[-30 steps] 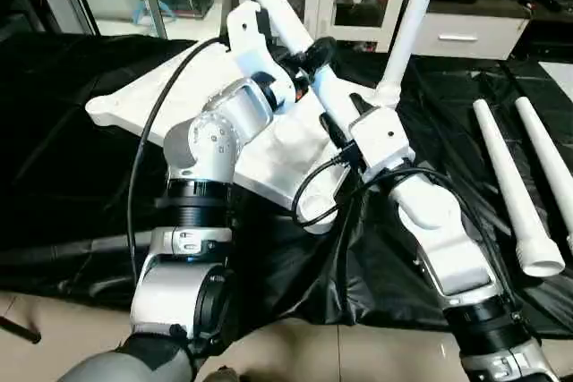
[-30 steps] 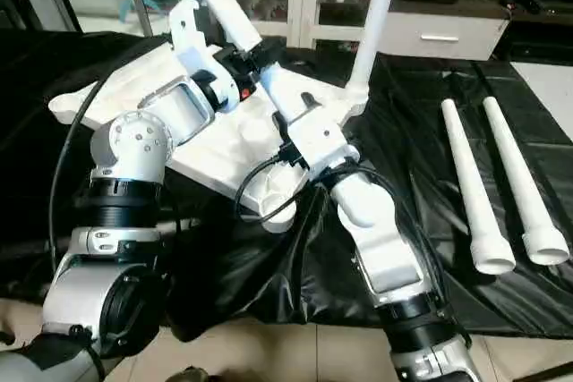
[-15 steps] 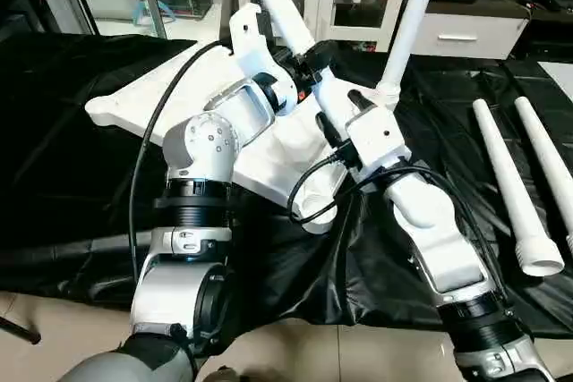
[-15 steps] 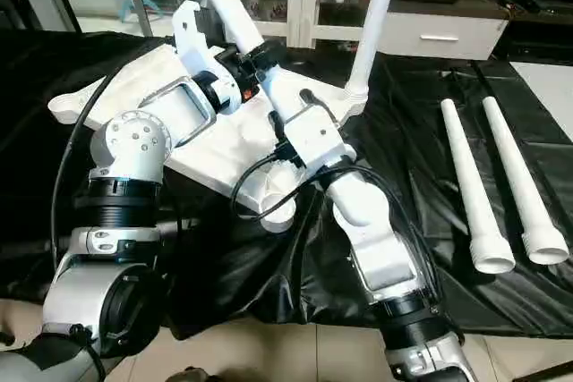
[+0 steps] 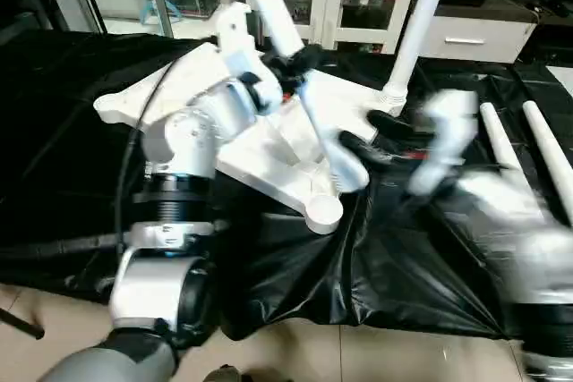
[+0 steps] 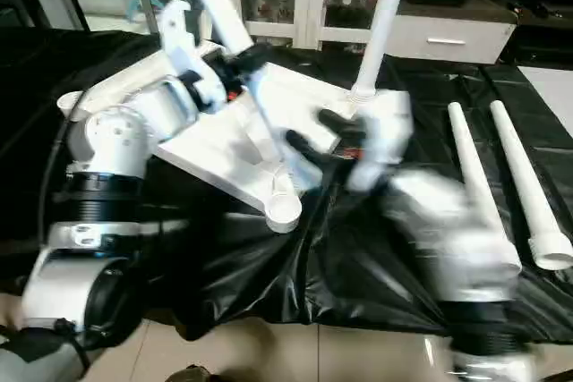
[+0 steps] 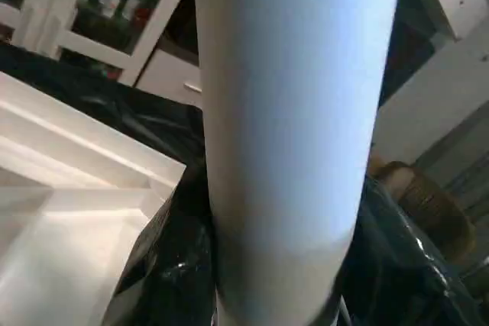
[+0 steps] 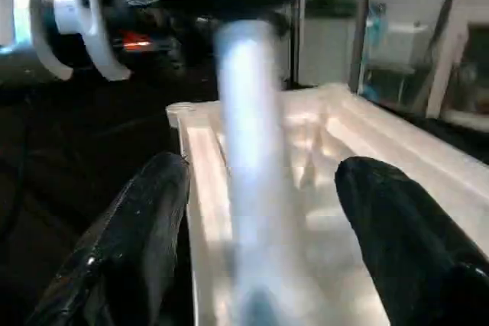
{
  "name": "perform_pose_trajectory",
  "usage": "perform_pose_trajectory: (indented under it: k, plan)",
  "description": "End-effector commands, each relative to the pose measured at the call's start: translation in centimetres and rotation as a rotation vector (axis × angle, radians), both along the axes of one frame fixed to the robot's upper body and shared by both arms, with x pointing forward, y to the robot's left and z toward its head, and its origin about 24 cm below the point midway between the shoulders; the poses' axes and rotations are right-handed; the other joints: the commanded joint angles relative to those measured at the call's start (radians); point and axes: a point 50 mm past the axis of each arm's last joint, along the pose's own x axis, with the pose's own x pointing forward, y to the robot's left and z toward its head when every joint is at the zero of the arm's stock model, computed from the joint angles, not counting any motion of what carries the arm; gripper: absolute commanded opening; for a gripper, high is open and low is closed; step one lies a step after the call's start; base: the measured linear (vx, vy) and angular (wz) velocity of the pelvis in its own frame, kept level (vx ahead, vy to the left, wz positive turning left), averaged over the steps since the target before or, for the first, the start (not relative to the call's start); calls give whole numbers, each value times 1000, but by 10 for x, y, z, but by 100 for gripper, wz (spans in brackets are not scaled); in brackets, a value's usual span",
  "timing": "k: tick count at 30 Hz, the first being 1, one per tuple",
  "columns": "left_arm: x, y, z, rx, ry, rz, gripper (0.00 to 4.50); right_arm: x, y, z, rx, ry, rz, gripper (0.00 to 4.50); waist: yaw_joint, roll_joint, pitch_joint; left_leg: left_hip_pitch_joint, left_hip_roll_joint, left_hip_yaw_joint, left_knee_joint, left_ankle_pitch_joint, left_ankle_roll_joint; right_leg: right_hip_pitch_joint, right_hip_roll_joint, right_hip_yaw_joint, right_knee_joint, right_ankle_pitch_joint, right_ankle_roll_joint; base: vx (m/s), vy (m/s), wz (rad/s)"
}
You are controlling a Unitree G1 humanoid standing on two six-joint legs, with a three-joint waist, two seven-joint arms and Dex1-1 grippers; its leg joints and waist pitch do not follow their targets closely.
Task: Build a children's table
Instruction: Pick table leg
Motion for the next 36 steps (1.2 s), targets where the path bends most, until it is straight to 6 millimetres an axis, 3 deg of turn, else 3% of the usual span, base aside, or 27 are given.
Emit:
perform_pose_trajectory:
  k: [1, 2, 3, 5, 7, 11, 16, 19, 23, 29, 36]
  plan:
    - [-1, -6, 3, 12, -12, -44, 179, -2, -15, 7, 3, 23, 20, 336, 2, -21, -83, 18, 41, -22, -62, -117, 81, 62, -51, 33, -61, -179, -212, 0, 0, 0]
    - [-1, -5, 4, 16, -15, -56, 179, -1, -25, 10, 4, 40, -4, 336, 4, -21, -83, 21, 41, -21, -62, -123, 73, 59, -52, 34, -63, -202, -206, 0, 0, 0]
    - [-1, -5, 4, 16, -15, -56, 179, -1, -25, 10, 4, 40, -4, 336, 4, -22, -82, 21, 40, -20, -61, -125, 70, 58, -51, 34, -65, -212, -203, 0, 0, 0]
    - [-2, -4, 4, 27, -22, -81, 179, 8, -48, 18, 30, 83, -114, 336, 3, -25, -82, 15, 36, -22, -63, -122, 60, 61, -53, 32, -66, -249, -187, 0, 0, 0]
    - [-4, -5, 3, 33, -24, -95, 179, 10, -57, 21, 48, 125, -132, 336, 4, -24, -82, 22, 36, -19, -60, -128, 51, 55, -50, 31, -71, -273, -184, 0, 0, 0]
    - [-5, -6, 4, 36, -29, -113, 179, 12, -58, 19, 70, 167, -120, 336, 7, -26, -82, 18, 36, -20, -60, -125, 53, 57, -52, 30, -71, -273, -176, 0, 0, 0]
    - [-8, -8, 5, 39, -39, -151, 179, 12, -51, 14, 69, 211, -56, 336, 12, -30, -86, 16, 38, -19, -56, -88, 69, 56, -52, 31, -63, -222, -193, 0, 0, 0]
    - [-19, -14, 7, 39, -98, -296, 179, 10, -40, 11, 56, 249, 28, 336, 16, -31, -86, 17, 38, -19, -56, -80, 74, 55, -54, 31, -62, -230, -199, 0, 0, 0]
    - [-43, -22, 14, 45, -242, -568, 179, 1, -22, 11, 27, 267, 187, 336, 17, -27, -83, 19, 44, -18, -61, -102, 60, 51, -54, 33, -60, -246, -208, 0, 0, 0]
    - [-59, -26, 21, 44, -379, -787, 178, -11, 0, 11, 36, 307, 406, 336, 15, -28, -76, 22, 44, -20, -69, -160, 24, 49, -59, 36, -72, -337, -169, 0, 0, 0]
    - [-61, -28, 25, -63, -406, -886, 177, -17, 9, 10, 58, 342, 530, 336, 17, -26, -79, 24, 47, -20, -70, -156, 9, 51, -60, 38, -64, -292, -189, 0, 0, 0]
